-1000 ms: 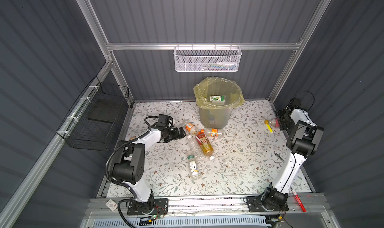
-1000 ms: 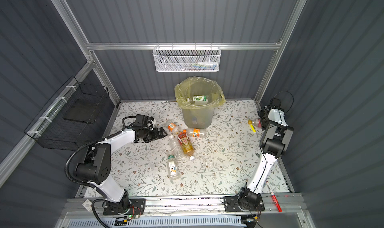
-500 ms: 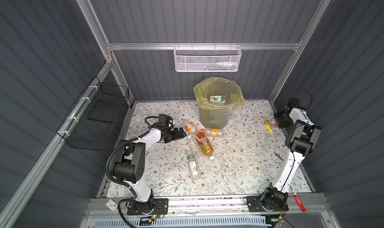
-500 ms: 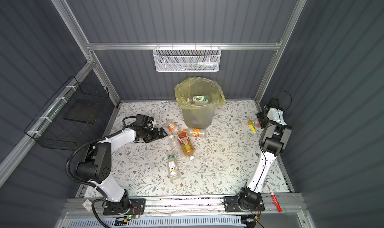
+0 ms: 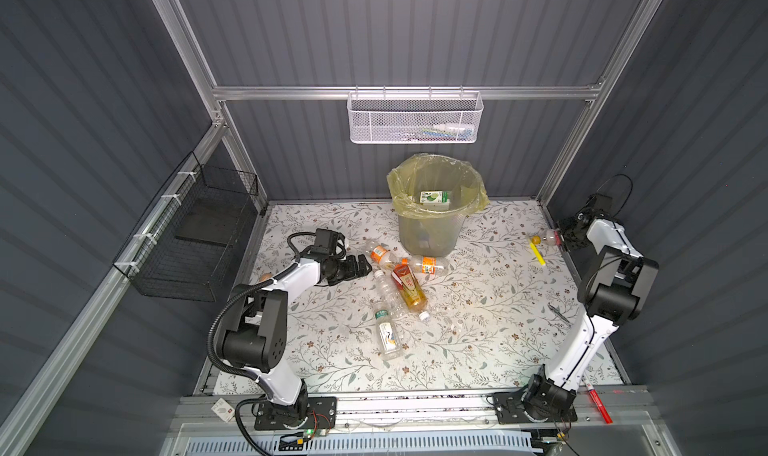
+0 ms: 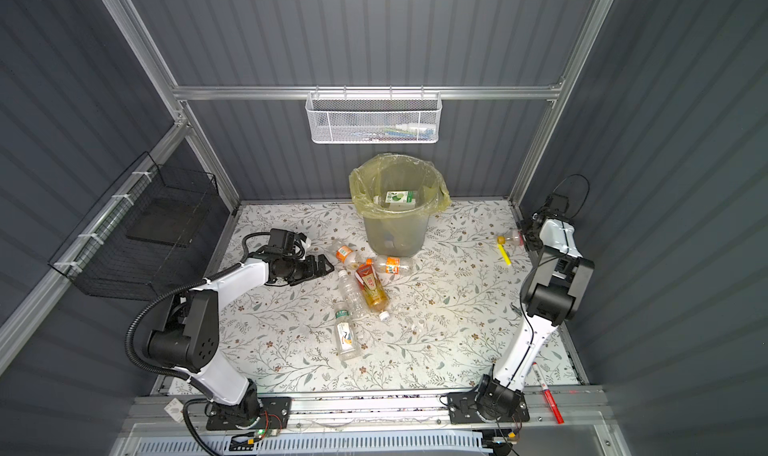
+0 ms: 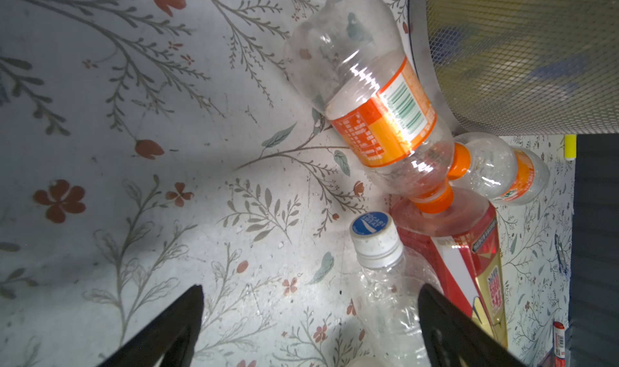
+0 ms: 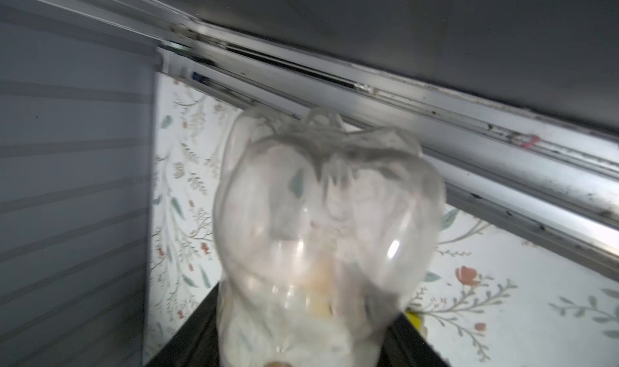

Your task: Throw the plastic bottles in the bin

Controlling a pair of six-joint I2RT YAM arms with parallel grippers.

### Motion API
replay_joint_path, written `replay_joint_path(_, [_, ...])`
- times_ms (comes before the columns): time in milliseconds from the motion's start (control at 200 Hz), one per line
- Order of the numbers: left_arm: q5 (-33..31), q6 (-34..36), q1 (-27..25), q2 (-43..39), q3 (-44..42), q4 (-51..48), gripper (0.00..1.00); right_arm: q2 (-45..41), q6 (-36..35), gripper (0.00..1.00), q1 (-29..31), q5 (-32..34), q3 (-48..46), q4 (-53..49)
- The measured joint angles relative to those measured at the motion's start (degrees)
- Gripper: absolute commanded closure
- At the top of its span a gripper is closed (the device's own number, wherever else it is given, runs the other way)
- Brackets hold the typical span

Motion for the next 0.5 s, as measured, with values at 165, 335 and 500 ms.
replay_joint_path(165, [0.0,-0.1,0.0,-1.9,-0.2,0.3,0.0,-11.5,-2.4,0.42,0.9,0.0,-9.0,6.0])
replay_joint_path(335, [0.0,-0.2,0.0,-4.7,-1.4,1.4,0.0,-24.1,-5.4,0.42,5.9,-0.1,-24.2,10.5])
replay_joint_path(500, [-0.1,-0.3,0.0,-7.0,-4.0,2.3,0.0,-36.0,-6.8,0.42,10.8,-1.6,-40.7,11.8])
